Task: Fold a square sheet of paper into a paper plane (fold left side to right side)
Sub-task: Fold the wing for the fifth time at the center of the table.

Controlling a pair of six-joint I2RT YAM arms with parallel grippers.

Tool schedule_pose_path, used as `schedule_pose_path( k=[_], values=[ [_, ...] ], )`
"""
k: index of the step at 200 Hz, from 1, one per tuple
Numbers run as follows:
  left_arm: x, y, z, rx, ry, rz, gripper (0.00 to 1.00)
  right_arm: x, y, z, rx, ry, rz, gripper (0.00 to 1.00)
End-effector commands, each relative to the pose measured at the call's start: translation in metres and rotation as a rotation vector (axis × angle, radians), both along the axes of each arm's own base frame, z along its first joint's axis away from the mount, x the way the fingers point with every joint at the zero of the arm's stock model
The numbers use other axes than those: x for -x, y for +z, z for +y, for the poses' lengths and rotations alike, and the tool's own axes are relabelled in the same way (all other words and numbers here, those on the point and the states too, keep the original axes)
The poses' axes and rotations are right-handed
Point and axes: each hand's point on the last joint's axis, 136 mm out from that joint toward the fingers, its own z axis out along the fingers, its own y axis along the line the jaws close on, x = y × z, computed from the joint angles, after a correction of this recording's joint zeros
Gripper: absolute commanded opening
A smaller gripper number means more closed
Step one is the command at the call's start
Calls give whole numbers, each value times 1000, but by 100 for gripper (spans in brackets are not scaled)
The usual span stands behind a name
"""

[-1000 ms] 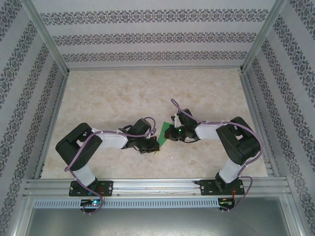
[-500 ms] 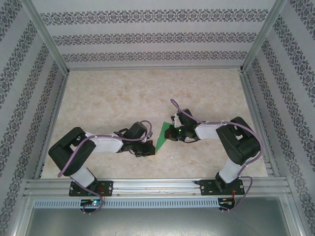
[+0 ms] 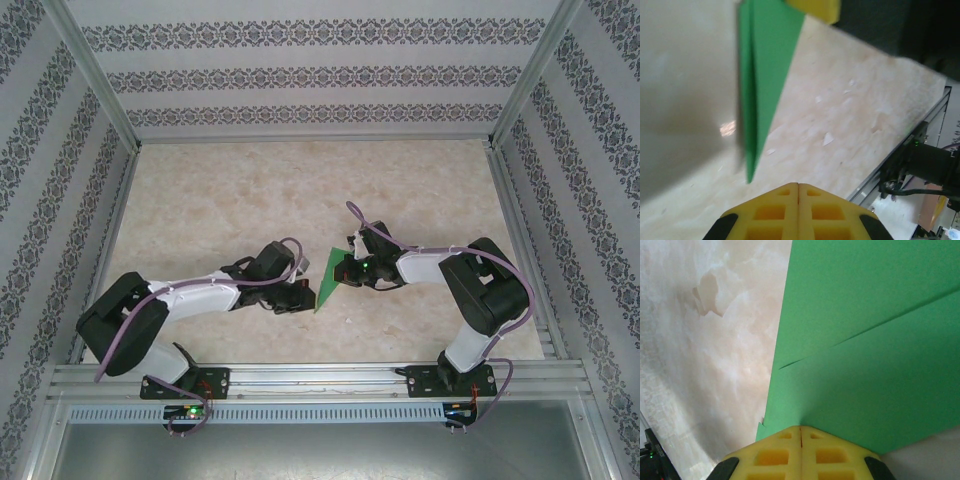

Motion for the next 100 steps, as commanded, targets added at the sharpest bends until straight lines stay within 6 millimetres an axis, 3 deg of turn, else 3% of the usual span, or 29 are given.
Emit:
schedule_pose_path(
  k=[1, 55, 100],
  values=[
    [-16, 4, -16, 30, -40, -17, 3, 32, -54, -42, 242, -35, 136, 0],
    [-46, -19, -35, 7, -62, -11, 1, 34, -56, -40, 237, -35, 145, 0],
    [-40, -42, -28, -35, -57, 26, 0, 35, -58, -40, 243, -31, 148, 0]
  ],
)
